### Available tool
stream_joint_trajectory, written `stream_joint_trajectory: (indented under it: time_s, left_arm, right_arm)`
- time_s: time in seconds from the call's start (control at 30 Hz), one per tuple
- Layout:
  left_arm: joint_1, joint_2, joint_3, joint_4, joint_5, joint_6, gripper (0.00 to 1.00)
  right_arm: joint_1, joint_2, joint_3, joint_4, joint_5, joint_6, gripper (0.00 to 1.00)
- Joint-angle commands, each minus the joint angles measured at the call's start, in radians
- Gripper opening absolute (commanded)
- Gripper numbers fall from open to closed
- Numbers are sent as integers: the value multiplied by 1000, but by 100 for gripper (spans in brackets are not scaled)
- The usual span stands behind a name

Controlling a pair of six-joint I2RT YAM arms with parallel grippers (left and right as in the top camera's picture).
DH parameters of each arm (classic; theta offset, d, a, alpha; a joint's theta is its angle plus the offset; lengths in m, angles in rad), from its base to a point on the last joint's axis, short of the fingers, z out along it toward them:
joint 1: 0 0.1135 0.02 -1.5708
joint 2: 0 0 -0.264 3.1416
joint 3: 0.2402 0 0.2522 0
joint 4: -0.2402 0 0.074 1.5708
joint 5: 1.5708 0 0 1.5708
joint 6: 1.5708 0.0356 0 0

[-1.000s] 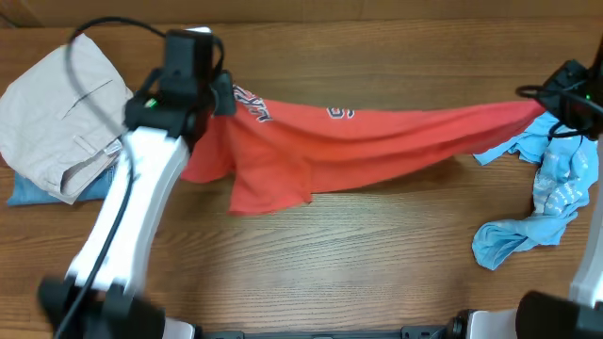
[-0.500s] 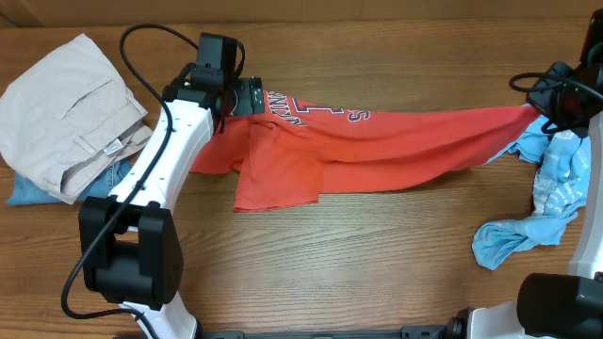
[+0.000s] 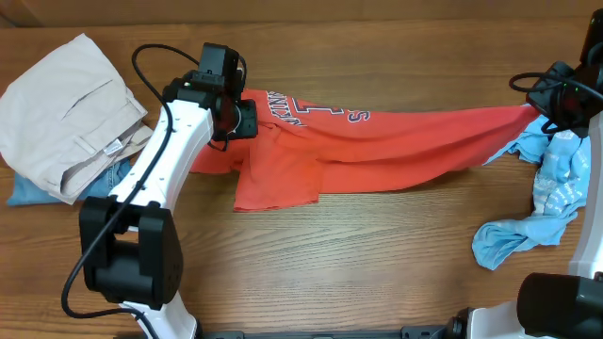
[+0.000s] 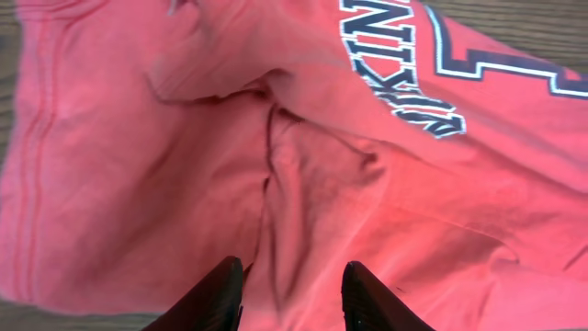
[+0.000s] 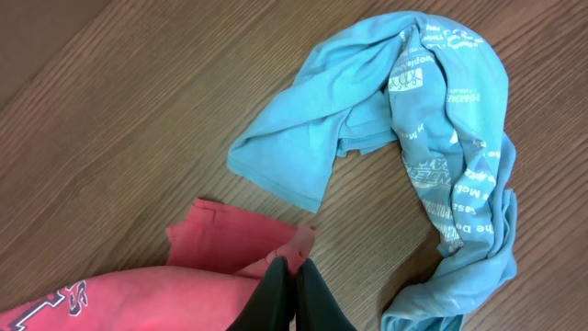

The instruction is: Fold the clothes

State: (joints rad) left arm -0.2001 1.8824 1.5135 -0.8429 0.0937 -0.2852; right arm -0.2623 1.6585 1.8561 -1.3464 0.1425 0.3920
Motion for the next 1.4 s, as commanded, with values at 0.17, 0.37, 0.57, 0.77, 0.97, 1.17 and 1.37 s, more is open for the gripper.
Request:
stream_joint_trajectory:
  time_s: [0.17,0.37,0.57,0.77,0.97,1.17,1.37]
  left_arm:
    - [3,127,-9,20,68,1,43]
    - [3,187,-9,25,69,1,42]
    - [3,191,-9,44,80,2,36]
    - [3,191,-9,45,84,2,28]
    - [3,191,-9,49,83,2,21]
    - [3,191,-9,51,83,6,4]
    - [4,191,-9,50,72,20,4]
  right_arm:
    - [-7,-7,9,5,14,-4,4]
    - [-8,-7,9,5,14,-4,4]
    - [-7,-7,9,5,14,-4,4]
    - [-8,-7,9,5,14,-4,4]
    - [-8,-7,9,5,14,-4,4]
    - [-8,-7,9,5,14,-4,4]
    - [-8,-7,9,5,14,-4,4]
